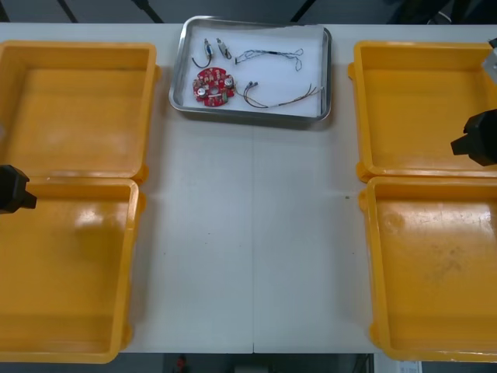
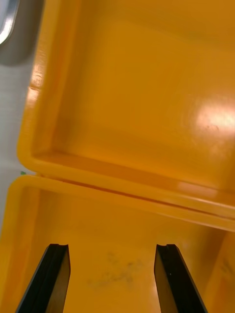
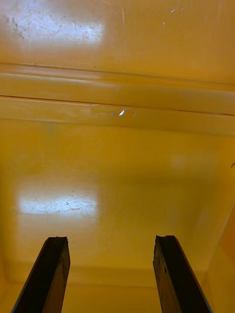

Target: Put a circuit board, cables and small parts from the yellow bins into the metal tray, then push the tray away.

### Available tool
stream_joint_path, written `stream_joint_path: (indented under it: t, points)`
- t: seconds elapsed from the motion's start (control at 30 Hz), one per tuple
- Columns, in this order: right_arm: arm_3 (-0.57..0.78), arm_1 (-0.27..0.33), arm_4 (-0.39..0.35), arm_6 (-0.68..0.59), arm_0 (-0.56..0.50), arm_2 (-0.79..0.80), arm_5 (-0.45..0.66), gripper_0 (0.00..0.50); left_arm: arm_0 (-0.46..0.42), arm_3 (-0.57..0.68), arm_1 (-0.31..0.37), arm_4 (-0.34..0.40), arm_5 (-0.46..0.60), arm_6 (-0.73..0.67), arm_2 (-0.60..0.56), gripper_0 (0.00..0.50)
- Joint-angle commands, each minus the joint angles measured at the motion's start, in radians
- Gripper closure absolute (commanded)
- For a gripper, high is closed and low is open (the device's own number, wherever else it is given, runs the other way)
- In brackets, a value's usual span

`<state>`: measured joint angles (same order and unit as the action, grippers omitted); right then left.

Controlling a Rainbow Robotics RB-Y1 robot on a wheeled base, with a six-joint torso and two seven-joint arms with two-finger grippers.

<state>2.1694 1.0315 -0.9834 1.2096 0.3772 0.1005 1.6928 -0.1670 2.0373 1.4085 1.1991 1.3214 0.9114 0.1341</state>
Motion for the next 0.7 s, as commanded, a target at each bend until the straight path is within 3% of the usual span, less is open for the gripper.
stream_joint_path:
  t: [0.03,0.33,0.7]
  points:
    - [-0.06,0.038,-0.024,-0.05,-0.084,0.12,0.008,0.0,0.02,0.017,0.052,0.008,-0.008,-0.043,-0.024,0.0]
    - [-0.237,0.038,-0.046,-0.056,-0.104,0.14,0.015,0.0,0.02,0.017,0.052,0.008,-0.008,-0.043,-0.024,0.0]
    - [-0.299,0.036,-0.106,-0.044,-0.104,0.11,0.021,0.0,0.02,0.017,0.052,0.008,-0.008,-0.043,-0.024,0.0]
